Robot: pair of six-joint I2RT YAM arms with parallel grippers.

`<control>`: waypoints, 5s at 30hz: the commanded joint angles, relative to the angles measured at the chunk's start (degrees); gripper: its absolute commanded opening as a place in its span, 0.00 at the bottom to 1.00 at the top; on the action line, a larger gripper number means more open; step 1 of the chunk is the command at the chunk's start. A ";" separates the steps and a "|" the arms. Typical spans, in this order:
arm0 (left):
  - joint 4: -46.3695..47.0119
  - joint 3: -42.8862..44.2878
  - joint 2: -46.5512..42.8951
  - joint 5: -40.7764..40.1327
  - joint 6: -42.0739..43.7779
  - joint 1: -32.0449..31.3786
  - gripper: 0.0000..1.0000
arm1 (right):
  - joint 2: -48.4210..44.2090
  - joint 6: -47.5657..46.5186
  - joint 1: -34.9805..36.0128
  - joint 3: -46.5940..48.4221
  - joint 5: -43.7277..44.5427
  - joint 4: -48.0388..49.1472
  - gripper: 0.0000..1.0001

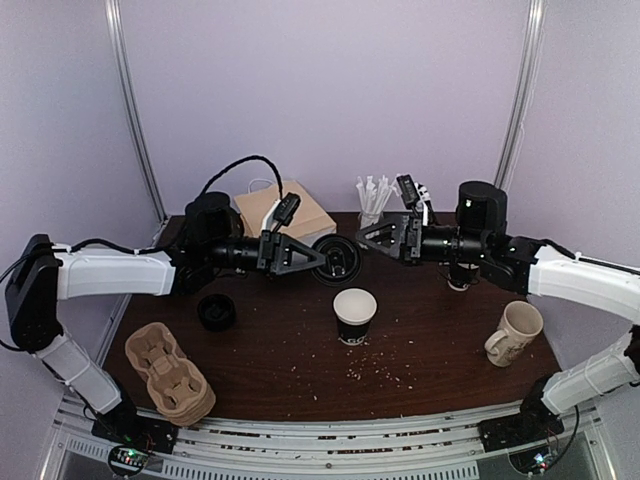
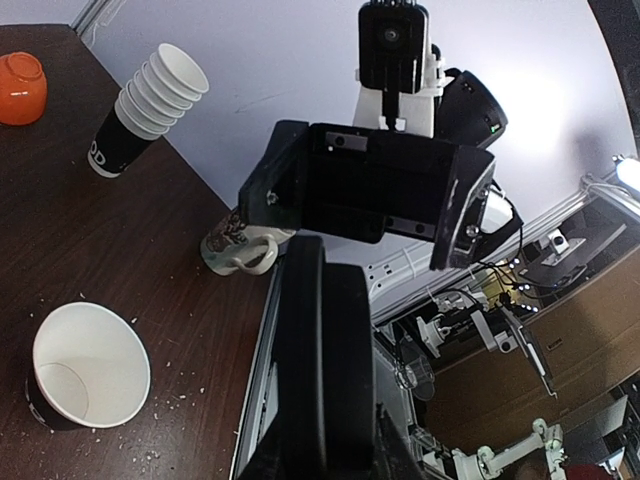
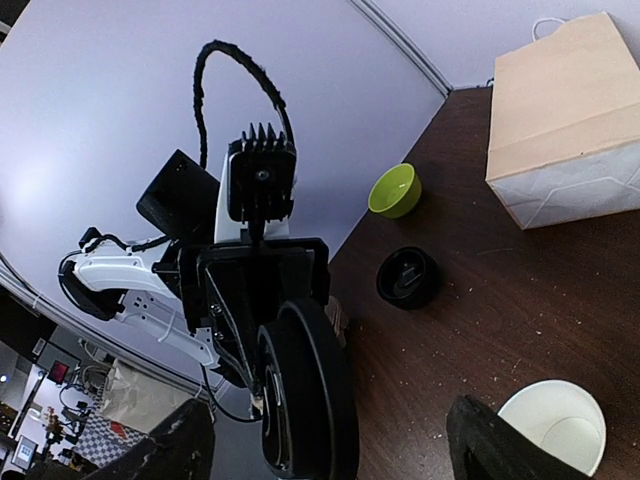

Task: Pack the takeout coffee

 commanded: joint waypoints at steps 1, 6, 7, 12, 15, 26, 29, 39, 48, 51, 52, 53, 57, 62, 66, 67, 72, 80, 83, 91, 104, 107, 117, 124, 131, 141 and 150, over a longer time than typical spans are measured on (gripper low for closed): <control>3.46 2.34 0.86 1.65 1.09 -0.69 0.11 | 2.10 3.02 -0.28 0.21 -4.49 2.73 0.81; 3.40 3.12 1.82 1.76 1.05 -1.12 0.11 | 4.30 4.16 -0.28 -0.02 -6.17 3.21 0.77; 3.38 3.20 1.96 1.77 1.04 -1.22 0.11 | 4.59 4.57 -0.28 -0.14 -6.42 3.59 0.75; 3.61 3.45 3.07 1.42 0.72 -1.52 0.11 | 5.02 6.26 -0.28 -1.17 -7.55 5.86 0.65; 3.86 3.48 3.61 1.24 0.45 -1.70 0.15 | 4.81 6.74 -0.28 -1.79 -7.81 6.50 0.56; 3.88 3.22 4.25 0.80 0.32 -1.79 0.23 | 3.33 7.52 -0.26 -3.36 -7.59 7.39 0.30; 3.80 3.17 4.46 0.80 0.38 -1.79 0.25 | 2.96 7.87 -0.23 -3.74 -7.38 7.64 0.26; 1.60 2.21 4.77 -0.08 1.79 -1.79 0.59 | 2.30 8.44 -0.28 -5.31 -5.71 8.32 0.16; -3.84 -0.56 4.10 -5.94 4.93 -1.79 0.87 | 1.83 8.41 -0.31 -7.99 -2.96 8.89 0.15; -4.55 -1.74 4.30 -7.67 5.15 -1.79 0.89 | 1.99 8.28 -0.40 -8.99 -1.90 8.89 0.16; -4.96 -1.94 4.42 -8.45 5.35 -1.79 0.90 | 2.12 8.34 -0.47 -9.47 -1.61 8.96 0.16; -5.68 -2.16 4.56 -9.04 5.62 -1.84 0.90 | 2.20 8.26 -0.63 -9.88 -1.27 9.05 0.16; -10.84 -2.09 5.02 -12.46 8.03 -1.81 0.92 | 3.08 8.70 -1.43 -11.63 0.05 9.63 0.16; -14.78 -3.10 5.10 -16.12 9.48 -1.79 0.94 | 4.93 10.32 -2.87 -14.32 0.85 11.83 0.16; -16.93 -3.17 5.24 -19.00 10.10 -1.80 0.96 | 7.13 12.25 -3.34 -15.32 0.79 14.44 0.16; -17.21 -3.11 5.30 -19.59 10.17 -1.79 0.96 | 7.67 12.61 -3.37 -15.32 0.70 14.93 0.16; -17.57 -2.44 6.23 -20.50 10.32 -1.79 0.96 | 10.28 14.39 -3.43 -15.37 0.72 16.87 0.17; -17.56 -0.88 8.07 -19.70 10.50 -1.82 0.96 | 12.18 15.65 -3.60 -15.24 0.49 17.83 0.17; -17.33 -0.04 8.95 -19.22 10.42 -1.84 0.96 | 12.65 16.14 -3.71 -15.23 0.21 18.56 0.18; -16.77 1.35 10.78 -18.27 10.13 -1.79 0.96 | 14.36 17.37 -3.89 -15.24 -0.91 19.80 0.18; -17.21 3.96 14.06 -17.38 10.09 -1.79 0.93 | 14.73 18.50 -4.34 -15.69 -1.27 20.20 0.18; -17.21 4.13 13.56 -17.31 10.21 -1.79 0.93 | 13.50 19.05 -4.33 -15.30 -1.09 20.40 0.18; -18.18 3.87 11.66 -18.73 10.19 -1.88 0.96 | 11.47 19.59 -4.28 -14.51 -1.30 18.82 0.18; -18.18 4.08 11.82 -18.59 10.41 -2.19 0.96 | 12.62 20.93 -4.15 -15.03 -1.97 18.81 0.18; -18.18 4.53 11.91 -18.38 10.54 -2.41 0.96 | 13.65 22.03 -3.81 -15.22 -2.82 19.90 0.19; -18.17 4.70 12.02 -18.35 10.47 -2.60 0.97 | 14.96 22.11 -3.53 -15.67 -2.50 20.24 0.19; -18.18 5.01 13.02 -18.09 10.51 -2.61 0.96 | 15.02 21.30 -3.53 -16.04 -1.96 18.97 0.19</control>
